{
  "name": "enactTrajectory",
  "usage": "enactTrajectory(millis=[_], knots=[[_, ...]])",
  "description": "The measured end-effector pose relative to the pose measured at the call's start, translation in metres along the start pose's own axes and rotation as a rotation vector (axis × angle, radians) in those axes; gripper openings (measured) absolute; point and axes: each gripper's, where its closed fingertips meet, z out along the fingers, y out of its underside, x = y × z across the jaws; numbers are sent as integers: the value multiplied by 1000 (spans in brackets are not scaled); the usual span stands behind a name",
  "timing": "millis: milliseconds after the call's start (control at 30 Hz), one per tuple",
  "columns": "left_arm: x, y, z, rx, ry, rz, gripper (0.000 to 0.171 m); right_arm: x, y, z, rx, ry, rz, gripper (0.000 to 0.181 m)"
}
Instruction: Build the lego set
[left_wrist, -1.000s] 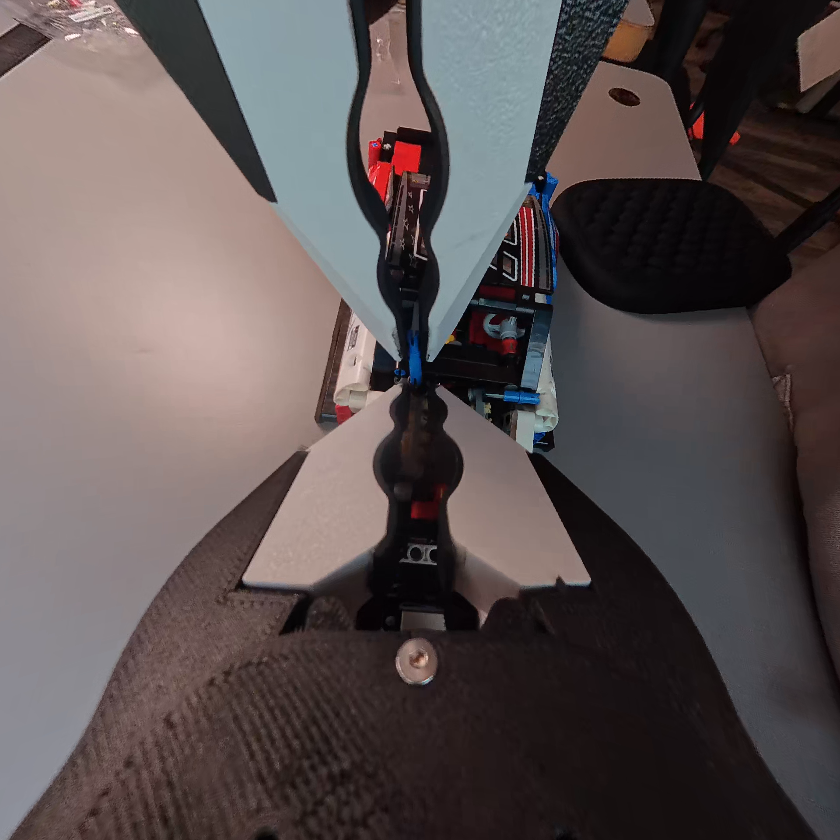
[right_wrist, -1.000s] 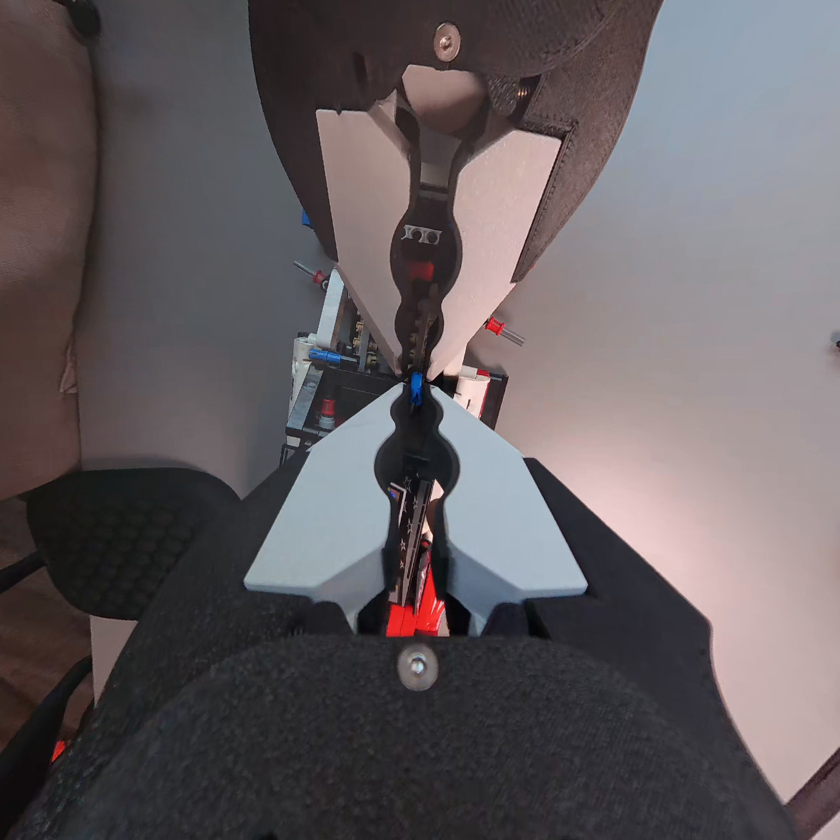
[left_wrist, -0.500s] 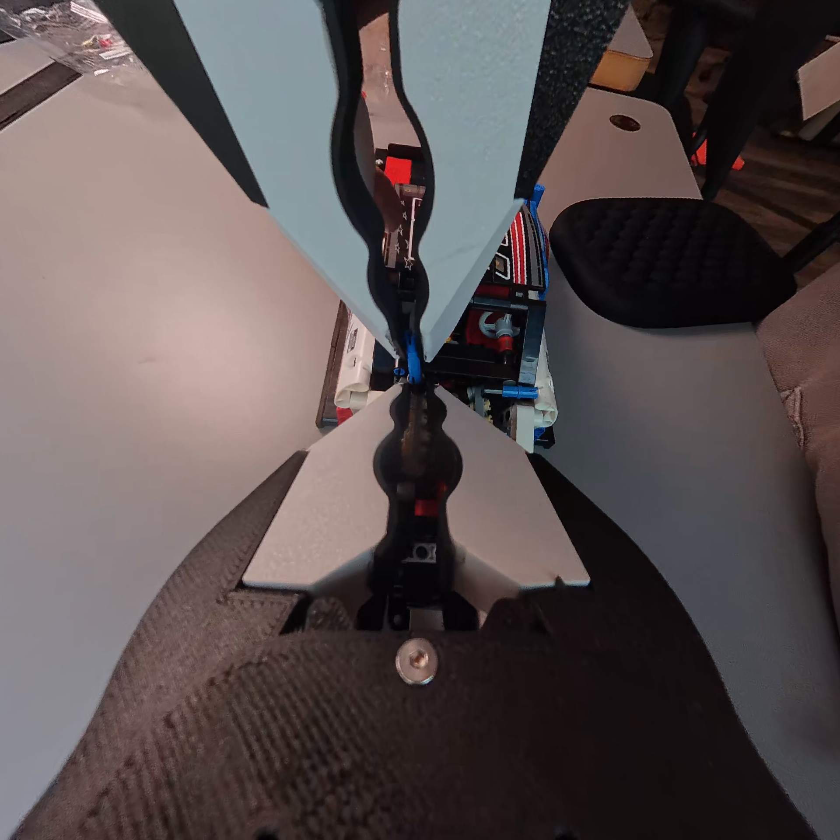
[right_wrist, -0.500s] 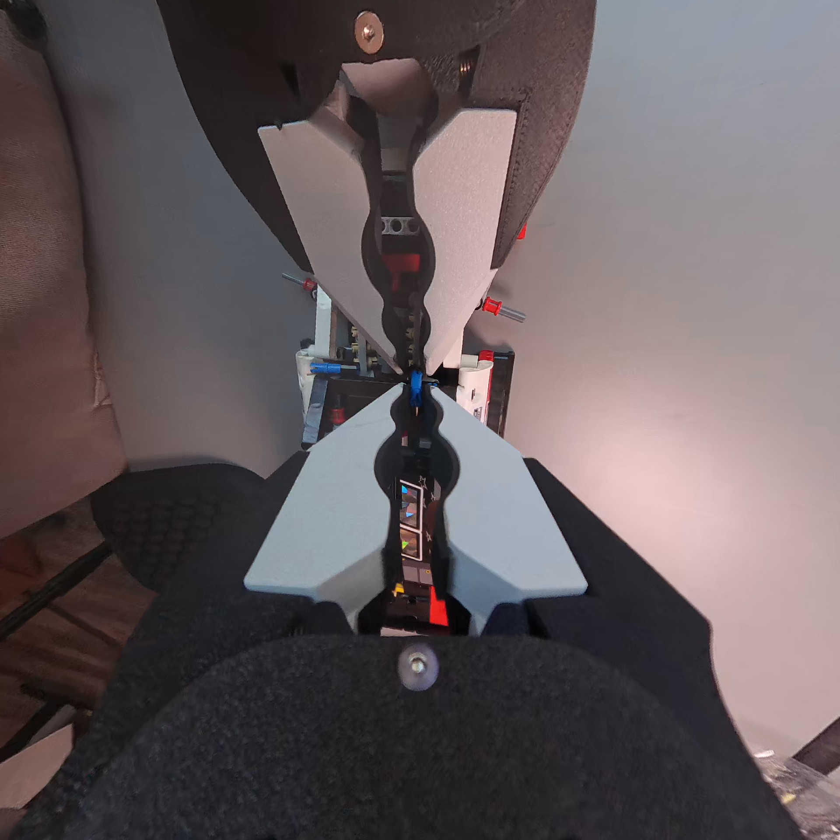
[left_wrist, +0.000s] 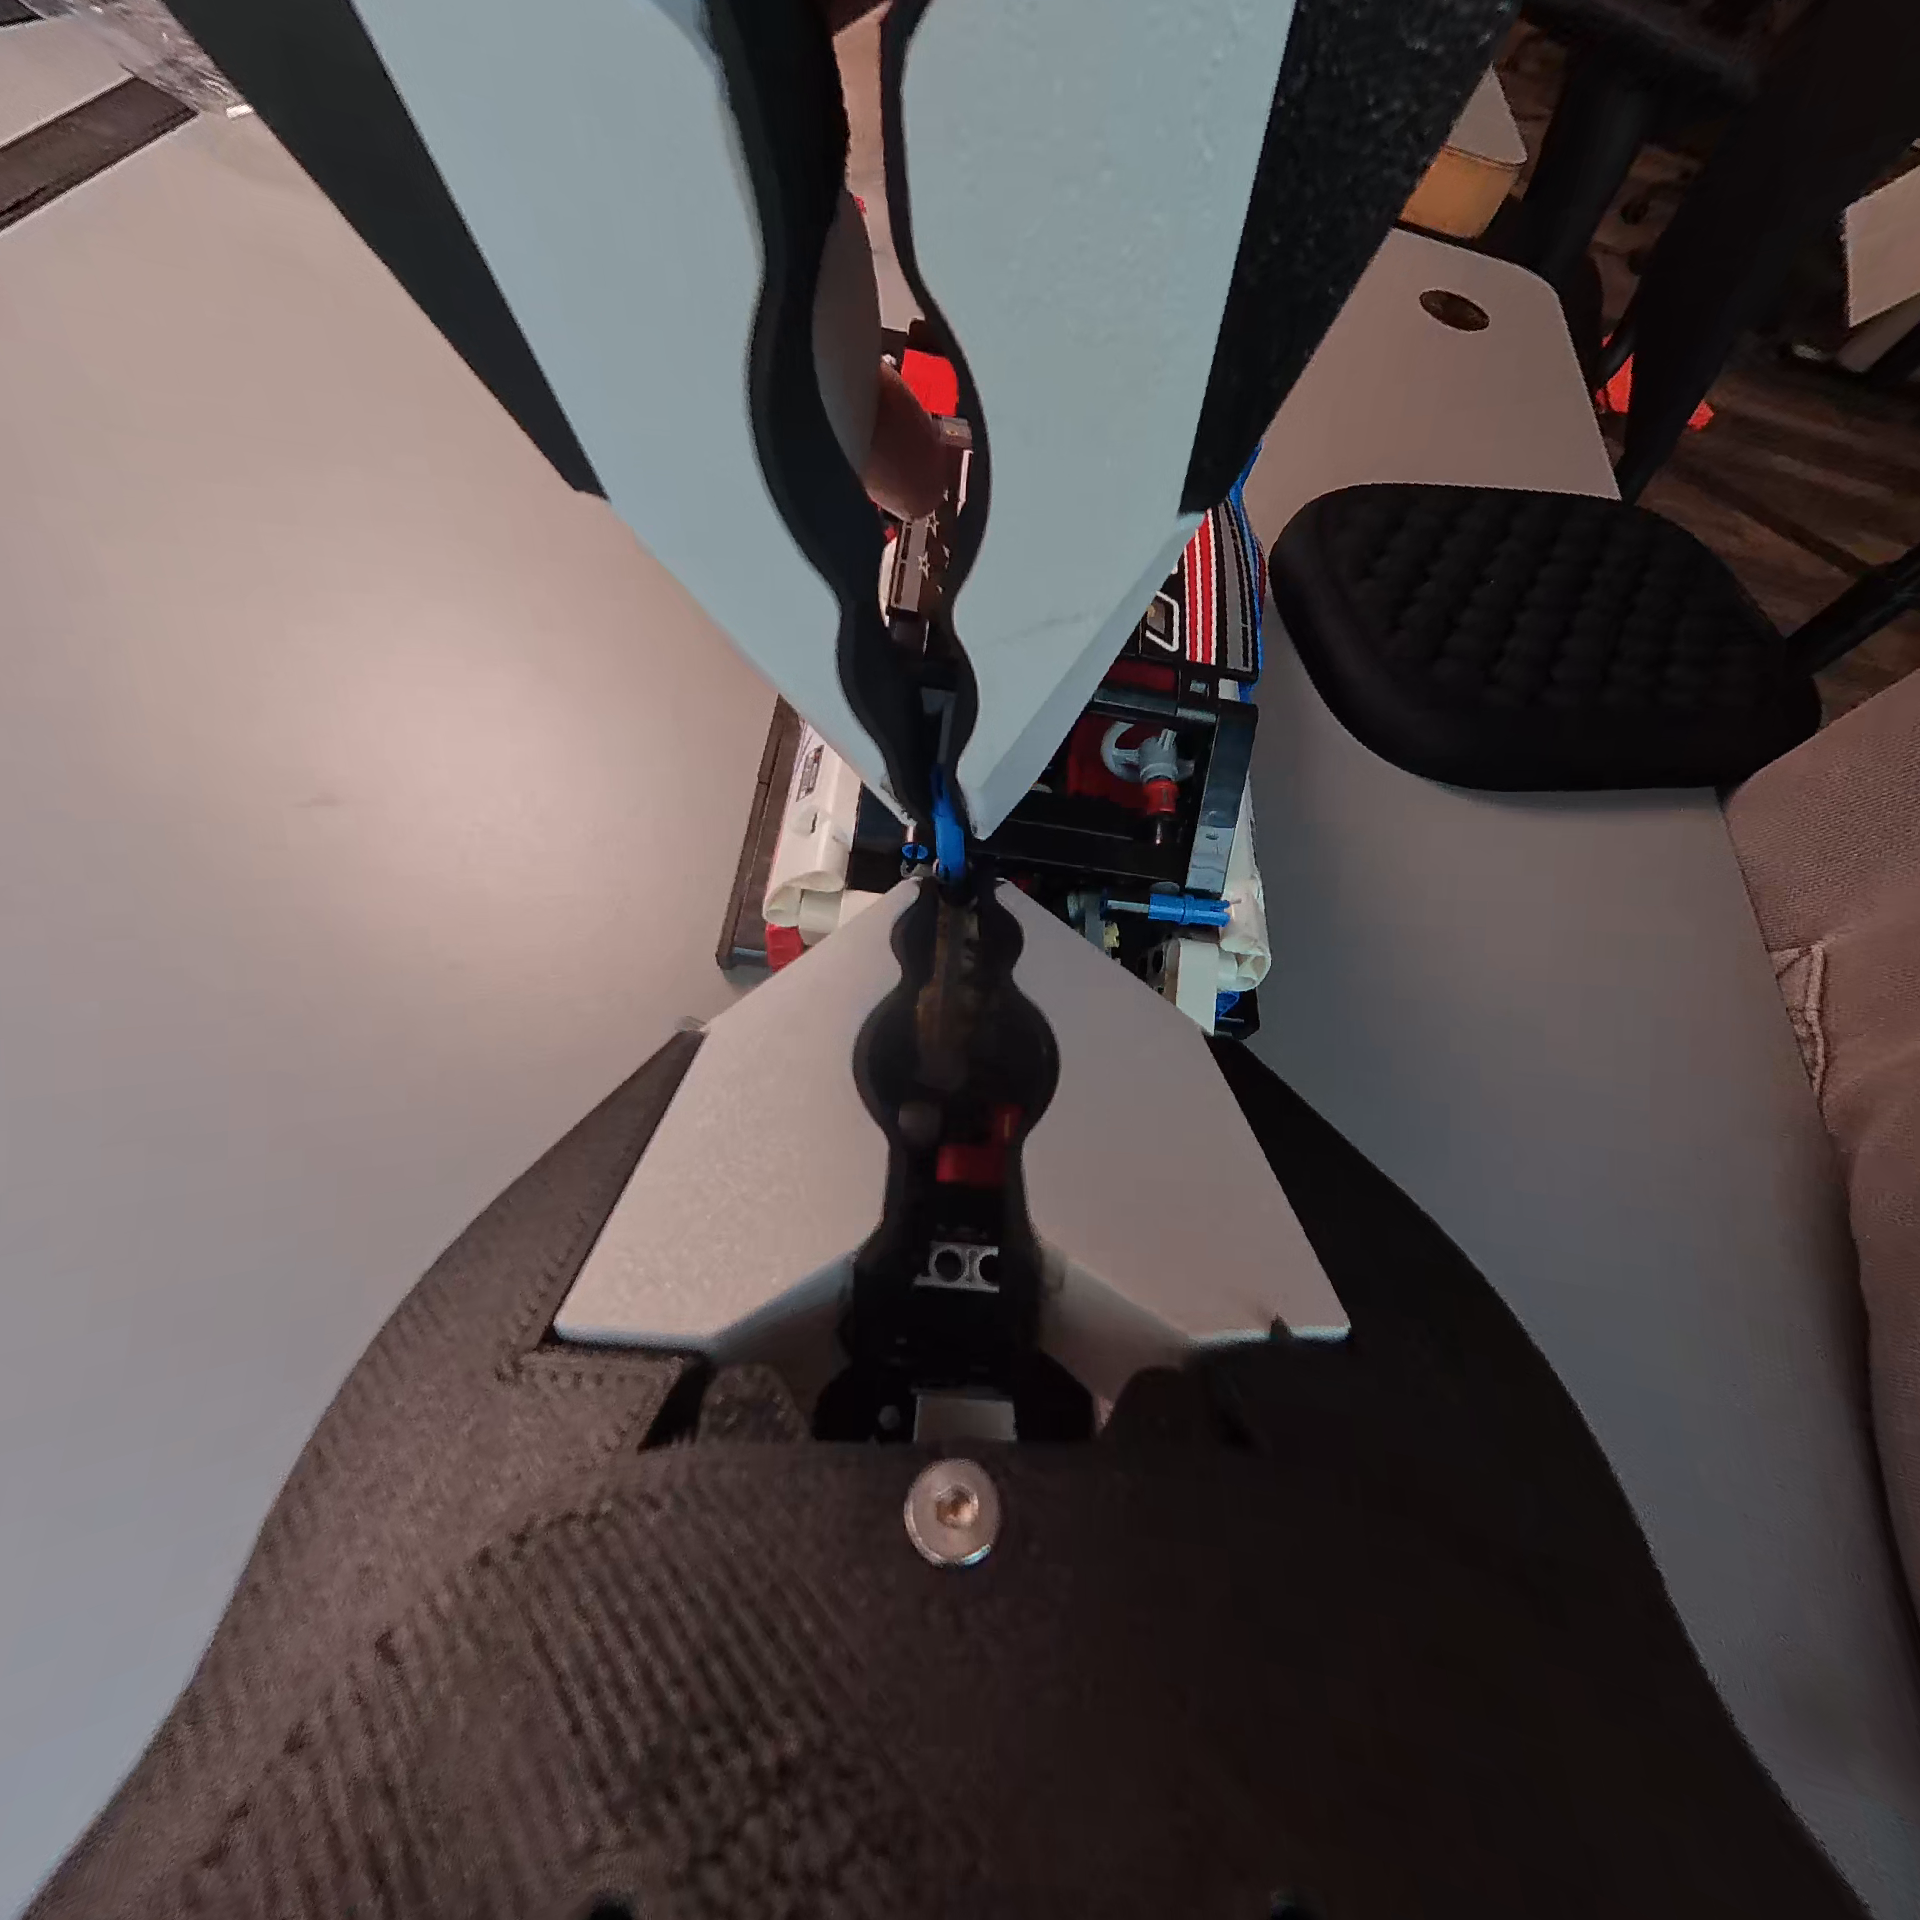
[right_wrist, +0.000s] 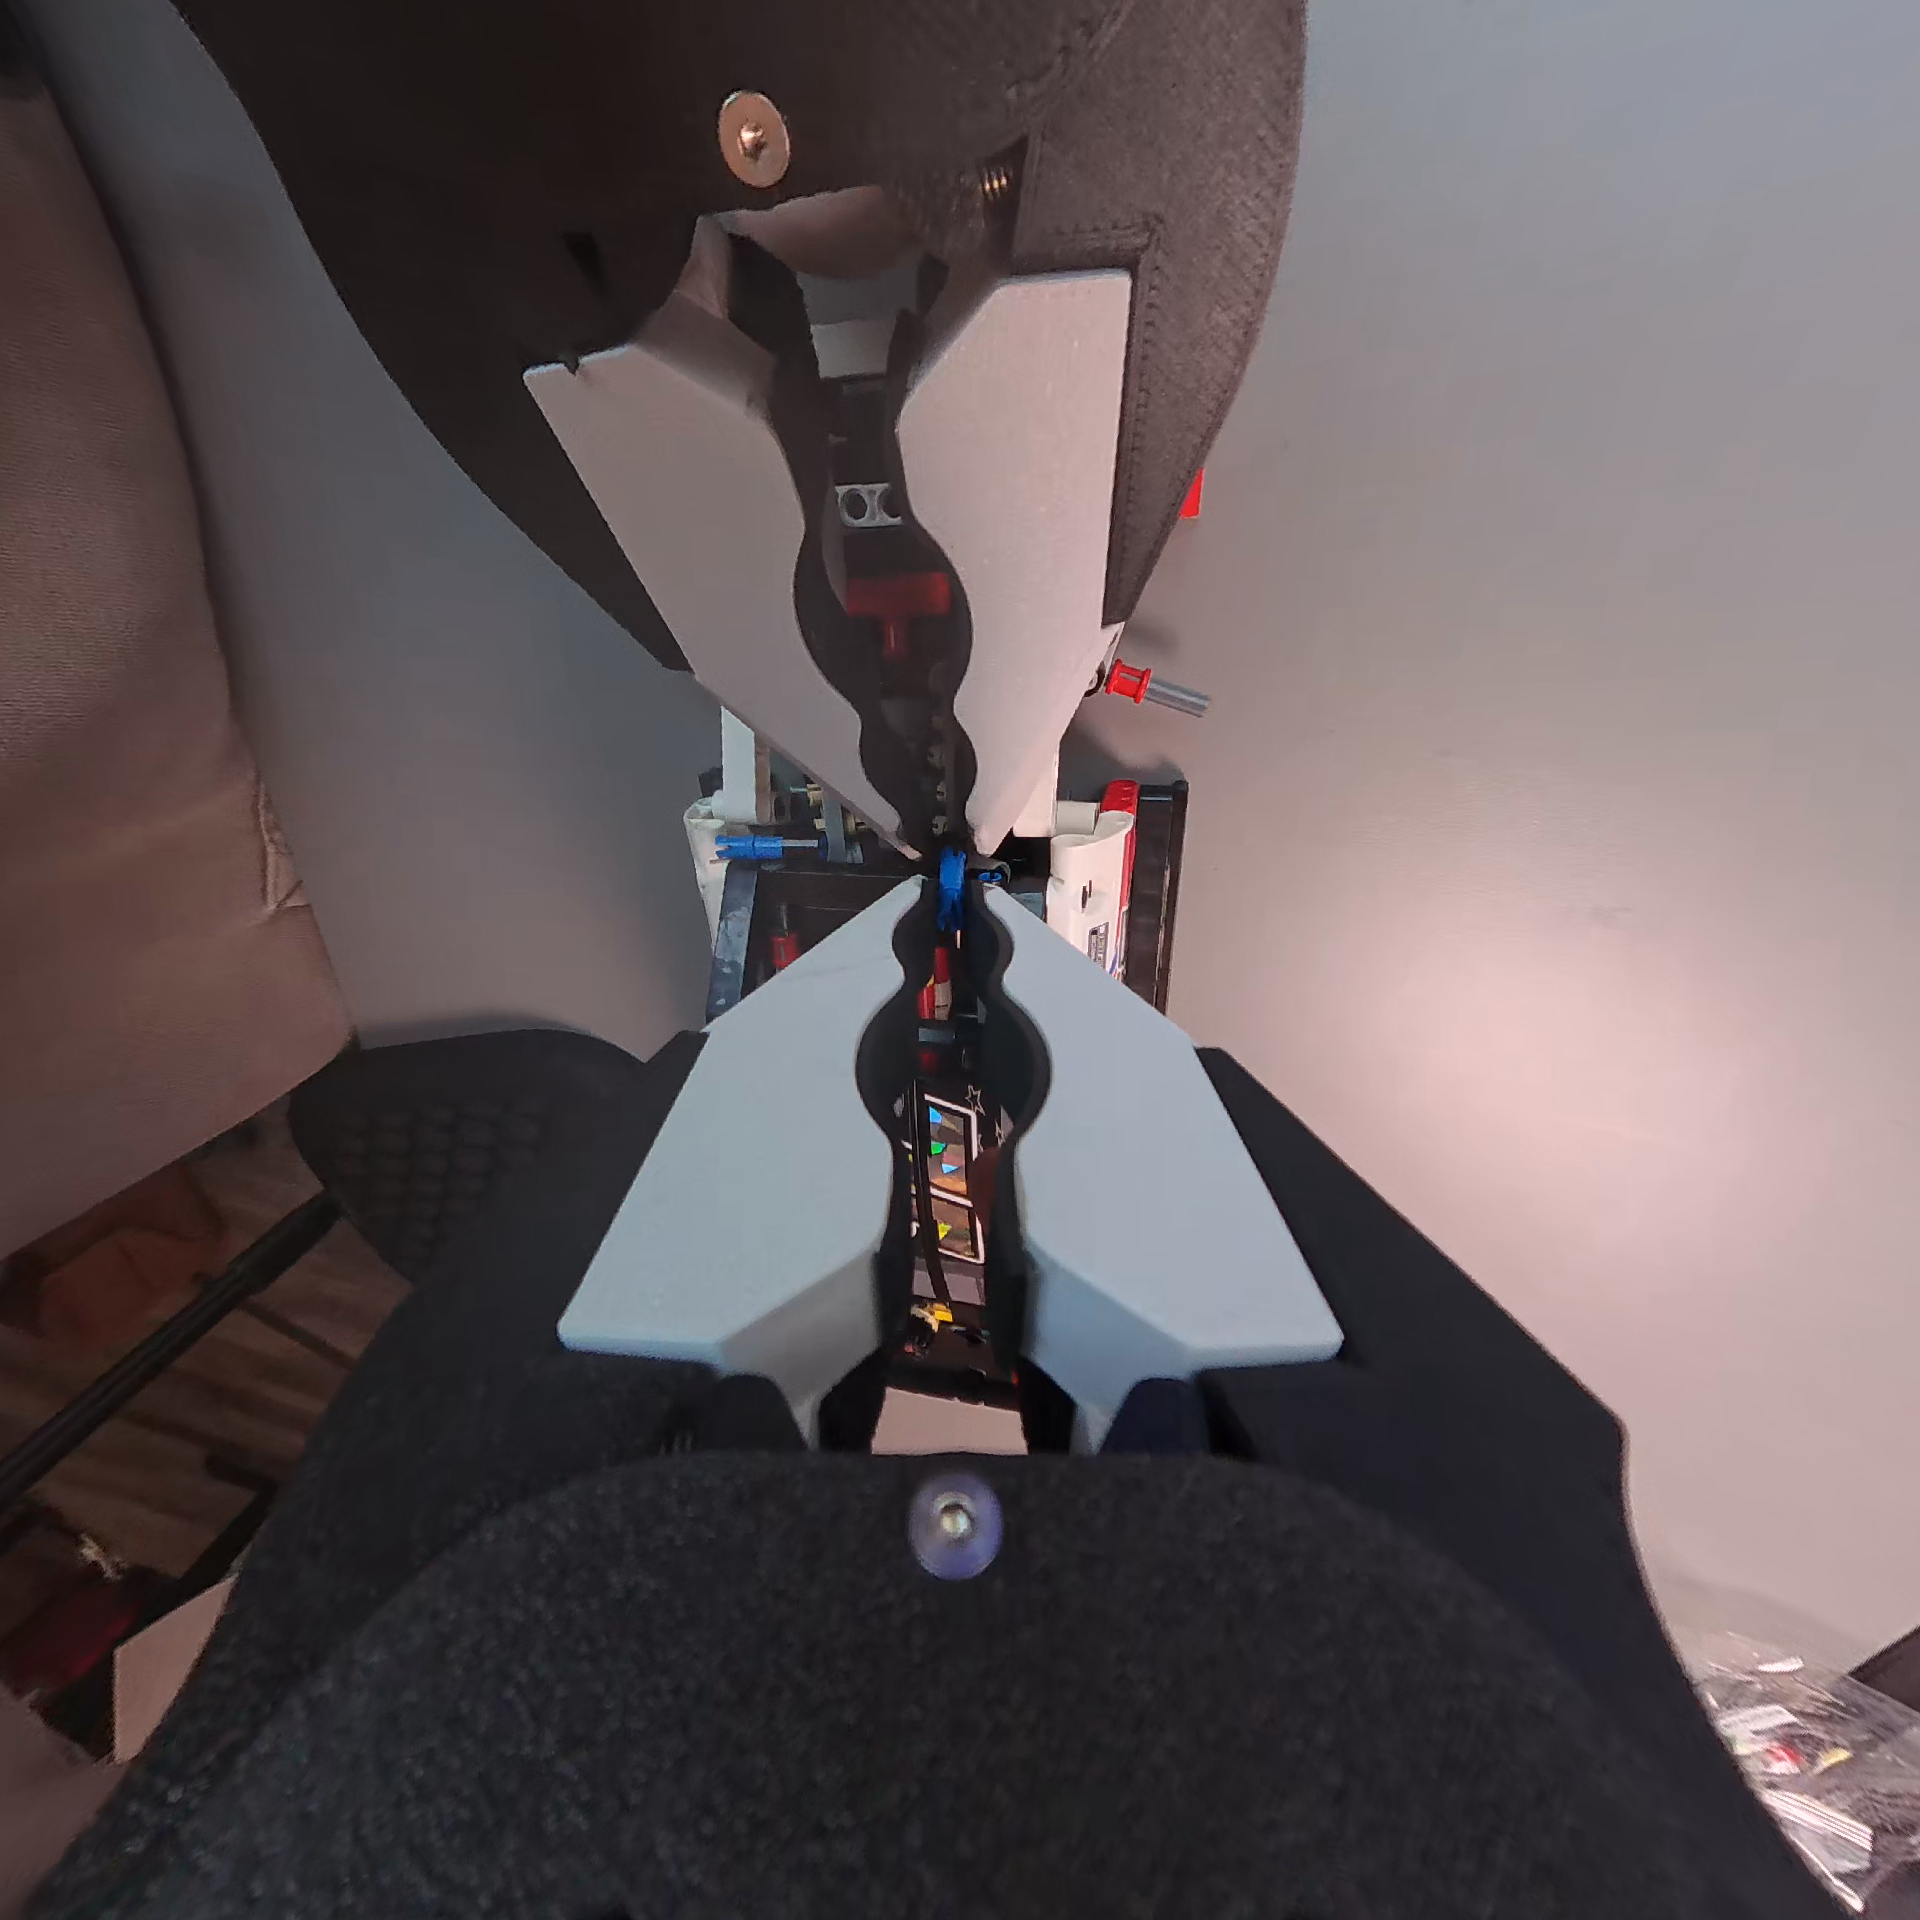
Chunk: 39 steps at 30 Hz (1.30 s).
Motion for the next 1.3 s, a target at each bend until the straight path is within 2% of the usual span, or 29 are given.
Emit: enactTrajectory(millis=[300,633,733,933,1100,1300], knots=[[2,-3,4,8,-44,69,5,-2,7,0,2,21,18,1],[1,-5,6,-10,-136,216,4,-1,12,-1,-89,26,85,1],[1,-4,6,-8,-125,200,4,-1,13,-1,-107,34,95,1],[1,-7,7,19,-70,68,10,-2,17,0,-148,31,122,1],[1,-9,9,20,-77,38,10,-2,19,1,-151,29,146,1],[1,-12,7,52,-127,89,7,-3,17,0,-50,-6,192,2]])
